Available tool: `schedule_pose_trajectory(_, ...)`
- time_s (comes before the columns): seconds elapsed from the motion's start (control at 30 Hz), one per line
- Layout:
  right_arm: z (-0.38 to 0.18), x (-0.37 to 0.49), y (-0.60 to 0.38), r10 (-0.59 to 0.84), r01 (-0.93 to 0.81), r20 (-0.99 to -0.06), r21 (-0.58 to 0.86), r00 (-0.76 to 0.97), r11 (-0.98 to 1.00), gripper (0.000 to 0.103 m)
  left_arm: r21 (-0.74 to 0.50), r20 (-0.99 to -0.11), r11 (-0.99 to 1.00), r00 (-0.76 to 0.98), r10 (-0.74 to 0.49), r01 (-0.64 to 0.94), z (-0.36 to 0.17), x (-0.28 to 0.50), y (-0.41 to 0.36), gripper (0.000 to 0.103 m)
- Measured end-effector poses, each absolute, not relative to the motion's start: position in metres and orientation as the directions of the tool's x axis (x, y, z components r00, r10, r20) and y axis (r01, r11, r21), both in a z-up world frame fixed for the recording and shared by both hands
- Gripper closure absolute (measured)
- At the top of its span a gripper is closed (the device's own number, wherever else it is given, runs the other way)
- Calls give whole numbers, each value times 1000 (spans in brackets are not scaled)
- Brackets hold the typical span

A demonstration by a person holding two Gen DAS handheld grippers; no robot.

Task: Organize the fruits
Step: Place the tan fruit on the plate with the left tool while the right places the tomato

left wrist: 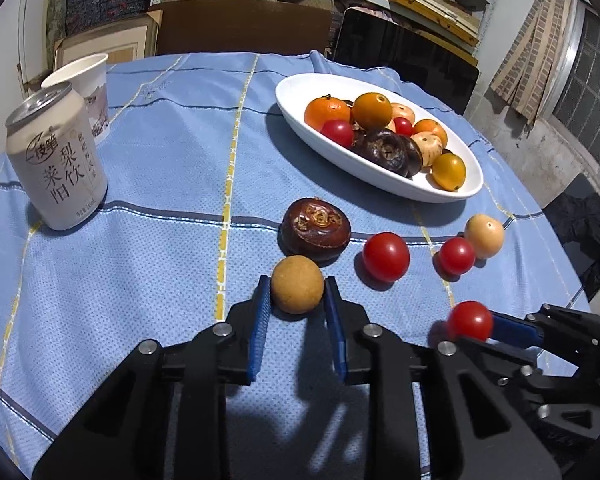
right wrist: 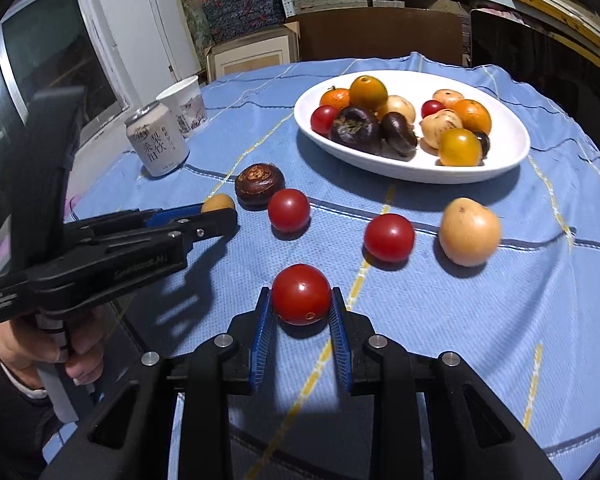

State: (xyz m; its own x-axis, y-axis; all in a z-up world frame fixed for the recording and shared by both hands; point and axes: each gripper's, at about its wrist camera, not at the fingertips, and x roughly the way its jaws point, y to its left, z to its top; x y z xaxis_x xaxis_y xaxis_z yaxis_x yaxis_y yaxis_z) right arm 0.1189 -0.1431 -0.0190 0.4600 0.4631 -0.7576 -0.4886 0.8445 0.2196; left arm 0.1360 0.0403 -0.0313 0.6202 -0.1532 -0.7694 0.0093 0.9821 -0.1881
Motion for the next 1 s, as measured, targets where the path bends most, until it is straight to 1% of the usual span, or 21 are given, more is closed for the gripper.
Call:
schedule_pose_trajectory(0.13,-5,117,-160,470,-471,-735,232,489,851,74,-212,-775,977,609,-169,1,-22,129,41,77)
schedule_pose_trajectory(0.23,11,120,-172,461,-460,-715,218,525,861,74,-164,-761,986,634,-138,17,-5,122,33,77)
schedule_pose_trajectory(0.37,36,132,-183,457,-455,-679,198,575,868,74,-139,-761,989,634,-137,47,13,123,21,77)
schedule_pose_trajectory(0.57,62,166,-184,430,-446,-641,149,636,882,74,-111,-722,987,673,-163,119,53,150,-4,77)
schedule_pose_trajectory(0.7,69,196,-187,433,-428,-626,172,648,887,74,-94,-689,984,704,-172,148,71,183,-22,77)
schedule_pose_trajectory(0.83,67,225,-183,434,-420,-630,183,644,889,74,-82,-697,986,698,-163,148,73,217,-32,77)
schedule_pose_trajectory(1.0,54,257,-179,429,-411,-648,191,629,891,74,-62,-728,989,671,-138,137,56,253,-39,77)
